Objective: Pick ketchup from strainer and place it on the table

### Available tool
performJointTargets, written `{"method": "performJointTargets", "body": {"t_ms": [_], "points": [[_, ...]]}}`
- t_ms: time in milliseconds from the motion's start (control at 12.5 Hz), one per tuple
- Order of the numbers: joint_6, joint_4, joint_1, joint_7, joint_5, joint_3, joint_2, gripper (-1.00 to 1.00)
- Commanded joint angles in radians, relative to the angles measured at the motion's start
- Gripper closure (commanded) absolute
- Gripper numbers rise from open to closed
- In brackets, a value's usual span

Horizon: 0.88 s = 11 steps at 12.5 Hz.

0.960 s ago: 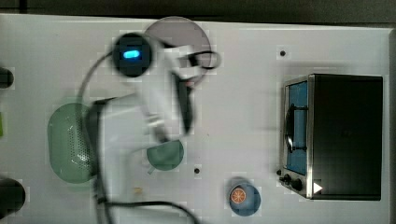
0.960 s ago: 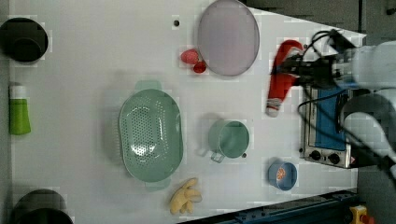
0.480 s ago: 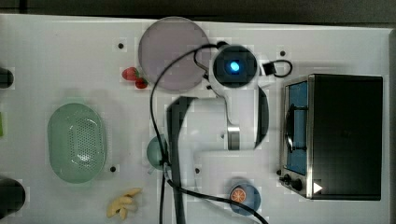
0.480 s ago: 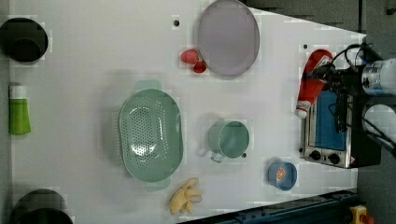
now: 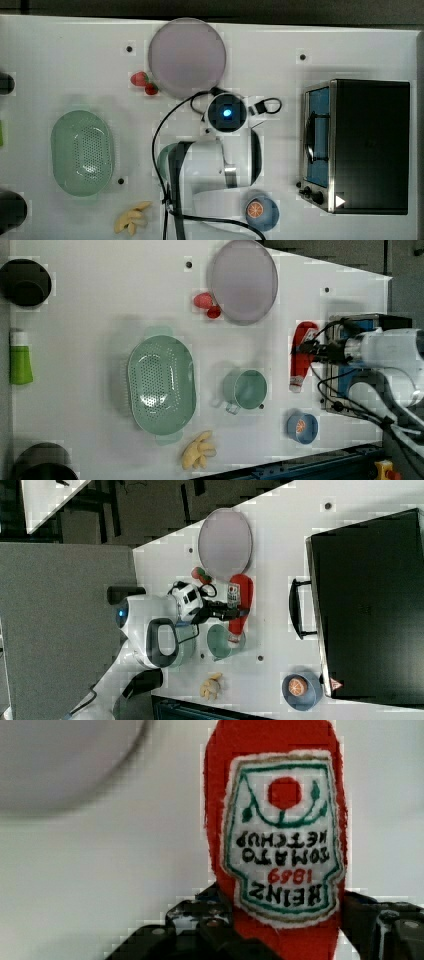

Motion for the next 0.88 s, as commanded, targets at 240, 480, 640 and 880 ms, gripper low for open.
{"method": "performJointTargets", "body": {"t_ms": [240,480,640,880], "points": [[0.056,-0.007,-0.009,-0.044,0.015,-0.002,0.071,-0.46],[0.091,-0.003,-0.011,-0.045,0.015,-0.001,0.083,-1.00],[0.075,0.021,-0.011,-0.040,0.016,0.001,0.046,-1.00],[-0.006,0.101,-0.008,0.009,0.040,0.006,-0.042,-1.00]]}}
